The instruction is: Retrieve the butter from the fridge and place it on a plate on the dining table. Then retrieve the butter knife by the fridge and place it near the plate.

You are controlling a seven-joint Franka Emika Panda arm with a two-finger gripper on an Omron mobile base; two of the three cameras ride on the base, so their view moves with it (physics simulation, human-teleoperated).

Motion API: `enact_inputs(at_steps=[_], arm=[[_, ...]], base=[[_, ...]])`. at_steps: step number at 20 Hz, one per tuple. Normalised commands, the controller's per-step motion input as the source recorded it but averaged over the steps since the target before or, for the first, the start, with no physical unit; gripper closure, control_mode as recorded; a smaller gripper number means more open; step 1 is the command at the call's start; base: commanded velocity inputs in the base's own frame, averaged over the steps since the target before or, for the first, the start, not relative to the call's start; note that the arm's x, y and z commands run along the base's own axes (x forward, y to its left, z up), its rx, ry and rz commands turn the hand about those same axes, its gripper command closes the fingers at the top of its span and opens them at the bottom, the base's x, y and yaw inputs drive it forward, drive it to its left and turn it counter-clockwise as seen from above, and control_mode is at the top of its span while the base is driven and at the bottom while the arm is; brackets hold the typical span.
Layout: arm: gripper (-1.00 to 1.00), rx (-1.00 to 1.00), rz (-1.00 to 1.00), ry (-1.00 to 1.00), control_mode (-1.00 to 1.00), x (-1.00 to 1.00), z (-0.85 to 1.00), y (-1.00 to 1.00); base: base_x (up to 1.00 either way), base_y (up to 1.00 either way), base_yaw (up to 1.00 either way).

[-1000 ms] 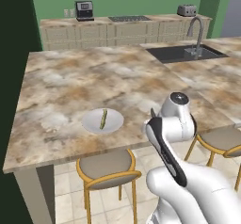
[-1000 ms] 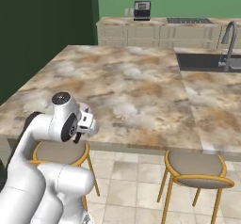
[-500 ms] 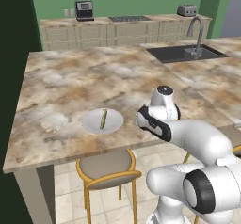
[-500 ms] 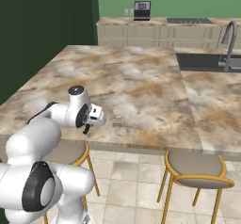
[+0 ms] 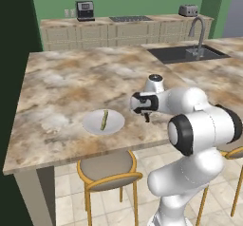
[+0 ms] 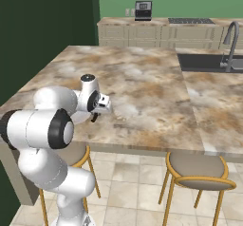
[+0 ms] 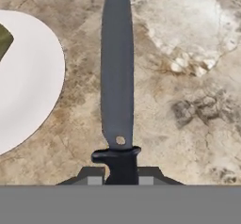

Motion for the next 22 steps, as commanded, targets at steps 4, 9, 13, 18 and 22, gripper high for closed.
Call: enact_inputs(at_steps=[4, 9, 13, 18, 22], arm=[[1.0, 0.0, 0.0, -0.26, -1.0, 0.01, -0.52, 0.0], [1.0, 0.0, 0.0, -0.25, -1.0, 0.0, -0.5, 0.0], [1.0, 0.0, 0.0, -0.06, -1.0, 0.03, -0.45, 0.0], [1.0, 0.0, 0.0, 0.09, -1.0, 0.24, -0.23, 0.0], [1.0, 0.0, 0.0, 0.03, -1.0, 0.34, 0.0, 0.0]], base=[[0.0, 0.0, 0.0], [0.0, 0.0, 0.0], [0.0, 0.0, 0.0], [0.0, 0.0, 0.0], [0.0, 0.0, 0.0]])
